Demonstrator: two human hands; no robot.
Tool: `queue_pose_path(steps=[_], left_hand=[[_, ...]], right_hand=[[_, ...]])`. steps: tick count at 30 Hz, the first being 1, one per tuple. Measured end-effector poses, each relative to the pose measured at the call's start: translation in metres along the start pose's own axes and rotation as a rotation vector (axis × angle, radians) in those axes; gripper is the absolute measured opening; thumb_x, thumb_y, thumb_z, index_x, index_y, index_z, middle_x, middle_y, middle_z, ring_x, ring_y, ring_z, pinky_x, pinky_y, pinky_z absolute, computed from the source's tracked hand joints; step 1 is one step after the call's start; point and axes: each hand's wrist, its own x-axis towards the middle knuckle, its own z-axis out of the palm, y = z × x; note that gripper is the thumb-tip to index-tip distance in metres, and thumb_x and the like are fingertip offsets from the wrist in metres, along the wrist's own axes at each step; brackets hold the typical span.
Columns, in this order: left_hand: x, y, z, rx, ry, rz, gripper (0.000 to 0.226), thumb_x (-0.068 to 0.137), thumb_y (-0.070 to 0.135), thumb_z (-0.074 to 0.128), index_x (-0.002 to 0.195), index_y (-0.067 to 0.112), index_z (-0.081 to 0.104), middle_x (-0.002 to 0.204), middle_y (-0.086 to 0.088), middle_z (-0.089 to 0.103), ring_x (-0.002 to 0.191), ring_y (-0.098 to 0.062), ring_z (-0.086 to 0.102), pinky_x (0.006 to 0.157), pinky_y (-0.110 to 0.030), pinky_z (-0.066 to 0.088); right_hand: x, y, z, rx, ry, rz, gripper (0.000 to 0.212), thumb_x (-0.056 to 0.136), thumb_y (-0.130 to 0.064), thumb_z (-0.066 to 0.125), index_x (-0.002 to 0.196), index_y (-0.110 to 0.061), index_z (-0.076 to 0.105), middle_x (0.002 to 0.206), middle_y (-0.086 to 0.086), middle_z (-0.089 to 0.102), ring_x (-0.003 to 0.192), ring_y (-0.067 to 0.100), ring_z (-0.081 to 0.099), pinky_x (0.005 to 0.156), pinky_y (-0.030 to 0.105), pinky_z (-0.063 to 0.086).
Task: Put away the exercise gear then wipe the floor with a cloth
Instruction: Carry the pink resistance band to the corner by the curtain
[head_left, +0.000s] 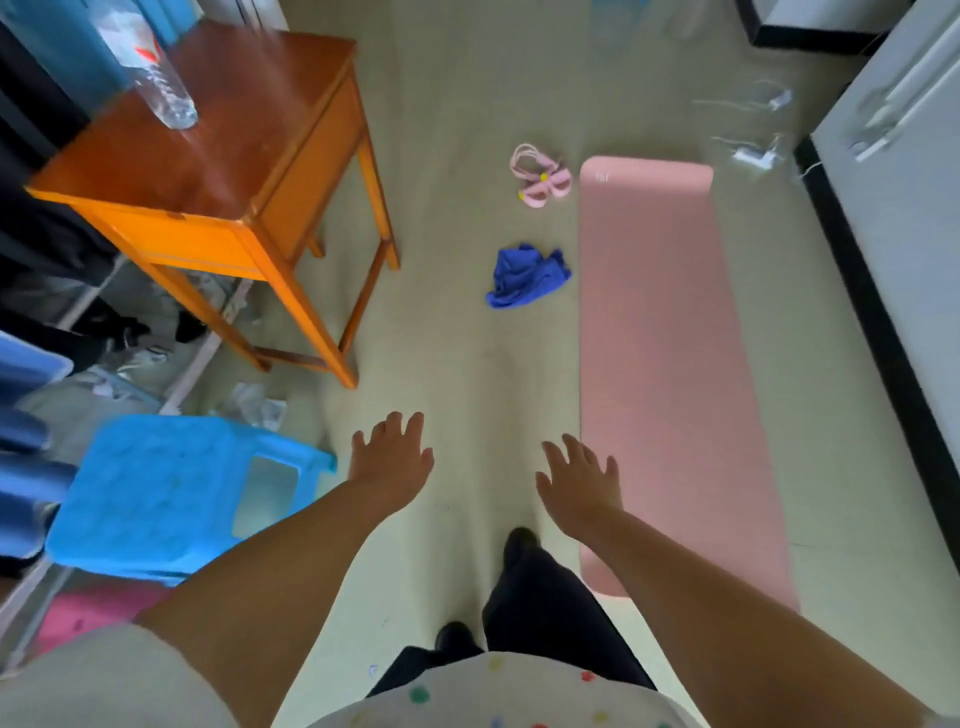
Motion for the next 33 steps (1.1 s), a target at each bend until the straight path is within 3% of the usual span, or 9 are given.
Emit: queue_pose_path(steps=[9, 14, 20, 23, 28, 33], left_hand=[[0.217, 0.036, -0.098, -0.057, -0.037, 0.039, 0.053, 0.100, 0.037, 0.028, 0.149, 0.020, 0.015, 0.151, -0.007, 0.024, 0.137, -0.023, 0.030, 0.112, -0.044, 0.021], [0.328, 0.040, -0.171, -0.104, 0.031, 0.050, 0.053, 0.100, 0.037, 0.029, 0.149, 0.021, 0.016, 0.152, -0.005, 0.025, 0.137, -0.023, 0.031, 0.113, -0.043, 0.021], [0.460, 0.005, -0.223, -0.056, -0.013, -0.006, 0.053, 0.100, 0.037, 0.028, 0.149, 0.020, 0.016, 0.150, -0.007, 0.028, 0.135, -0.024, 0.034, 0.112, -0.042, 0.027], [0.550, -0.020, -0.266, -0.070, -0.022, -0.015, 0.051, 0.100, 0.034, 0.029, 0.148, 0.019, 0.018, 0.149, -0.008, 0.027, 0.134, -0.026, 0.033, 0.110, -0.044, 0.026], [0.693, -0.049, -0.356, 0.040, 0.008, 0.112, 0.052, 0.099, 0.035, 0.030, 0.147, 0.018, 0.019, 0.144, -0.008, 0.034, 0.129, -0.026, 0.040, 0.105, -0.042, 0.033], [0.810, -0.049, -0.438, 0.045, -0.012, 0.204, 0.053, 0.098, 0.034, 0.030, 0.147, 0.018, 0.019, 0.146, -0.009, 0.033, 0.131, -0.026, 0.037, 0.108, -0.043, 0.030]], right_hand=[[0.213, 0.023, -0.131, -0.037, -0.018, 0.028, 0.050, 0.102, -0.038, 0.024, 0.149, -0.025, 0.016, 0.159, 0.001, 0.007, 0.145, 0.022, 0.015, 0.117, 0.049, 0.011], [0.331, 0.020, -0.227, -0.069, 0.000, 0.025, 0.049, 0.101, -0.038, 0.025, 0.147, -0.023, 0.020, 0.156, 0.003, 0.016, 0.142, 0.022, 0.022, 0.115, 0.048, 0.015], [0.472, -0.015, -0.299, -0.138, -0.015, -0.021, 0.050, 0.101, -0.038, 0.027, 0.148, -0.022, 0.020, 0.156, 0.004, 0.016, 0.141, 0.022, 0.023, 0.114, 0.047, 0.016], [0.553, -0.035, -0.340, -0.142, 0.013, -0.037, 0.044, 0.099, -0.033, 0.036, 0.141, -0.021, 0.032, 0.148, 0.004, 0.028, 0.133, 0.022, 0.033, 0.108, 0.045, 0.024], [0.671, -0.069, -0.414, 0.008, 0.020, 0.117, 0.040, 0.100, -0.034, 0.031, 0.139, -0.024, 0.034, 0.148, 0.001, 0.028, 0.135, 0.019, 0.031, 0.111, 0.045, 0.022], [0.750, -0.081, -0.489, 0.004, 0.059, 0.120, 0.044, 0.100, -0.036, 0.032, 0.143, -0.024, 0.028, 0.150, 0.001, 0.025, 0.136, 0.020, 0.030, 0.111, 0.045, 0.022]])
